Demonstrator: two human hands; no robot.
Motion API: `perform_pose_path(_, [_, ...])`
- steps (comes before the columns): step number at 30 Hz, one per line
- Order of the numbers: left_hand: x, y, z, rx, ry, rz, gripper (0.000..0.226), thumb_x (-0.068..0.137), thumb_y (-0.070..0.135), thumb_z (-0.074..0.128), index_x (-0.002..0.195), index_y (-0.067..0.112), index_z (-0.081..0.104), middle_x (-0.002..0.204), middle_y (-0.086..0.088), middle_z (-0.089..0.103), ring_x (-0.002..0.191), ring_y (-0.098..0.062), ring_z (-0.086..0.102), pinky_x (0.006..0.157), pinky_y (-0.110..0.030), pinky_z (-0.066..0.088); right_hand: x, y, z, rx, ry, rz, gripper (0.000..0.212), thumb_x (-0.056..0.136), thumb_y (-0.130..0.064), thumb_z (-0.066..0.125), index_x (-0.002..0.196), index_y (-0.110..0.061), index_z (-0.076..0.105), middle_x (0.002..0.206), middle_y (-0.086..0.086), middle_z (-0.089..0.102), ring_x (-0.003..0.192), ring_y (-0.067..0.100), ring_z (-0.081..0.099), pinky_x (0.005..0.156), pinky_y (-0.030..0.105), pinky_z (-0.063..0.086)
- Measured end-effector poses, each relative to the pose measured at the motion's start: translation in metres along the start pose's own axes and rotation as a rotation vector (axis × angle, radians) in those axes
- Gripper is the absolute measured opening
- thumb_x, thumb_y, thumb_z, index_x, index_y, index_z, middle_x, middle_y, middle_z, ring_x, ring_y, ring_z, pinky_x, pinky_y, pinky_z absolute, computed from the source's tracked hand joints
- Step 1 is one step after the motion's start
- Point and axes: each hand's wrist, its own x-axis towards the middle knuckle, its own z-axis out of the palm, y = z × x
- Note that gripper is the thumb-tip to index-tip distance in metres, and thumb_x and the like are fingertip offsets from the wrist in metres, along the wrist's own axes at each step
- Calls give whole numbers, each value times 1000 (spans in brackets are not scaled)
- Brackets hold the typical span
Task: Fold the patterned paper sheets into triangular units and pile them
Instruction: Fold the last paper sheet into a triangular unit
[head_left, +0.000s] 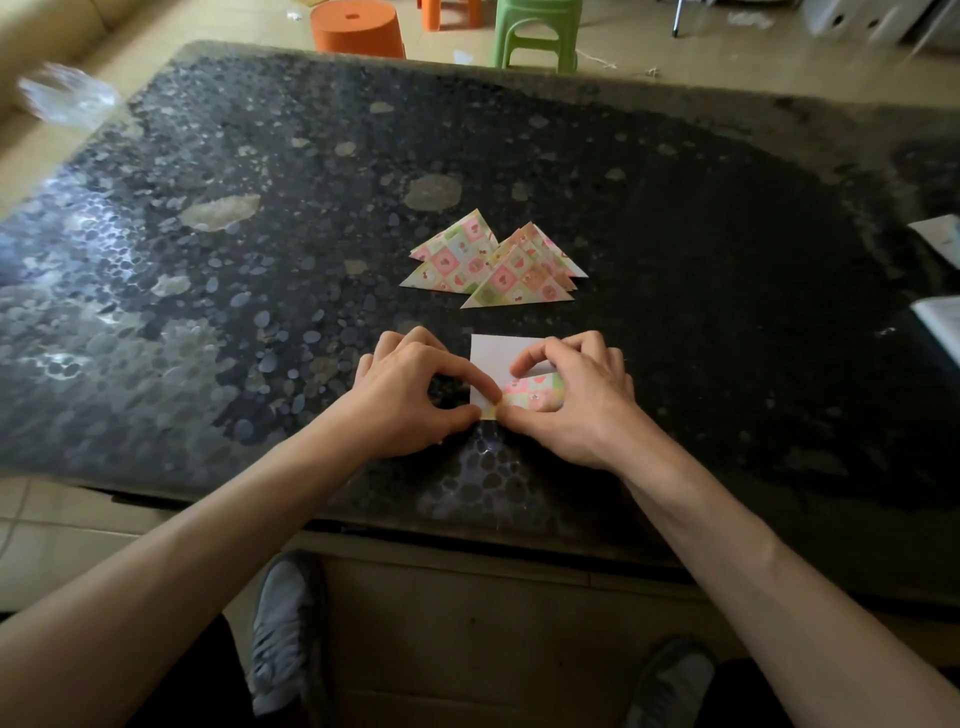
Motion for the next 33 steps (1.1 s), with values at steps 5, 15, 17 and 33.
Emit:
perform_pose_path(5, [-1, 3, 8, 0, 80, -20, 13, 82, 59, 74, 91, 62, 65, 108, 13, 43, 114, -11, 29, 97, -33, 23, 0, 0, 3, 2, 15, -7, 43, 77, -58, 82, 107, -43, 55, 123, -12, 31, 129, 15, 30, 98, 28, 30])
perform_pose_path(15, [1, 4, 12, 22, 122, -42, 13, 81, 57, 77, 90, 58, 66, 107, 13, 42, 114, -10, 28, 96, -34, 23, -1, 4, -5, 31, -31, -30, 40, 82, -46, 83, 111, -43, 56, 131, -8, 34, 132, 16, 31, 97, 29, 33])
perform_pose_path(17, [0, 5, 16, 20, 158, -52, 14, 79, 61, 76, 89, 56, 68, 107, 13, 44, 113, -11, 30, 96, -34, 23, -1, 4, -4, 36, -32, -26, 40, 82, -46, 83, 111, -43, 56, 130, -9, 34, 132, 15, 31, 97, 29, 33])
perform_pose_path(33, [4, 7, 26, 52, 222, -100, 30, 70, 74, 75, 88, 50, 71, 106, 12, 45, 111, -12, 30, 93, -35, 24, -3, 10, -18, 98, -138, -54, 44, 88, -31, 80, 122, -44, 56, 140, -8, 34, 139, 15, 31, 105, 32, 37])
